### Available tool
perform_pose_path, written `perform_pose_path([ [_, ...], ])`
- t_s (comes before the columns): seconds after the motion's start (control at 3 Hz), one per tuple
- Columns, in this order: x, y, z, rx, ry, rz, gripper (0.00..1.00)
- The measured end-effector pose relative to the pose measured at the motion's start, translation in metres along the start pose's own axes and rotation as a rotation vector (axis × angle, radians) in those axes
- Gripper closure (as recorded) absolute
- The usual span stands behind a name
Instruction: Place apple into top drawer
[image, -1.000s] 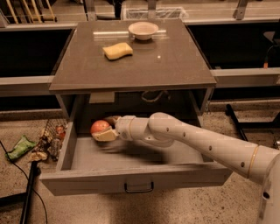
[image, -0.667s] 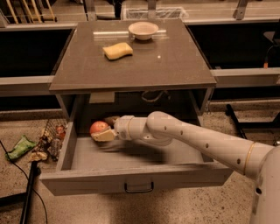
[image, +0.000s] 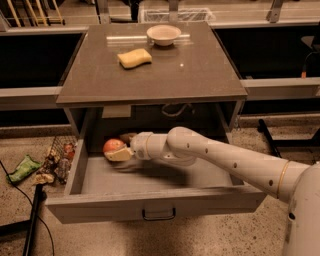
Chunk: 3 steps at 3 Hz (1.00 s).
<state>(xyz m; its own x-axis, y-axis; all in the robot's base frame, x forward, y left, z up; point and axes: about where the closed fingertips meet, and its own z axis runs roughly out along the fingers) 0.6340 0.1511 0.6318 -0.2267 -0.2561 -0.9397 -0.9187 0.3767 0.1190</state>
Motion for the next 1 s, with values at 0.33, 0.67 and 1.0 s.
perform_pose_path([
  [0.33,0.001,-0.002,-0.004,0.008,0.003,0.004,0.11],
  [0.67,0.001,-0.007,-0.017,0.018,-0.004,0.014,0.0],
  [1.0,0.0,-0.014,-0.049,0.021,-0.043,0.039,0.0],
])
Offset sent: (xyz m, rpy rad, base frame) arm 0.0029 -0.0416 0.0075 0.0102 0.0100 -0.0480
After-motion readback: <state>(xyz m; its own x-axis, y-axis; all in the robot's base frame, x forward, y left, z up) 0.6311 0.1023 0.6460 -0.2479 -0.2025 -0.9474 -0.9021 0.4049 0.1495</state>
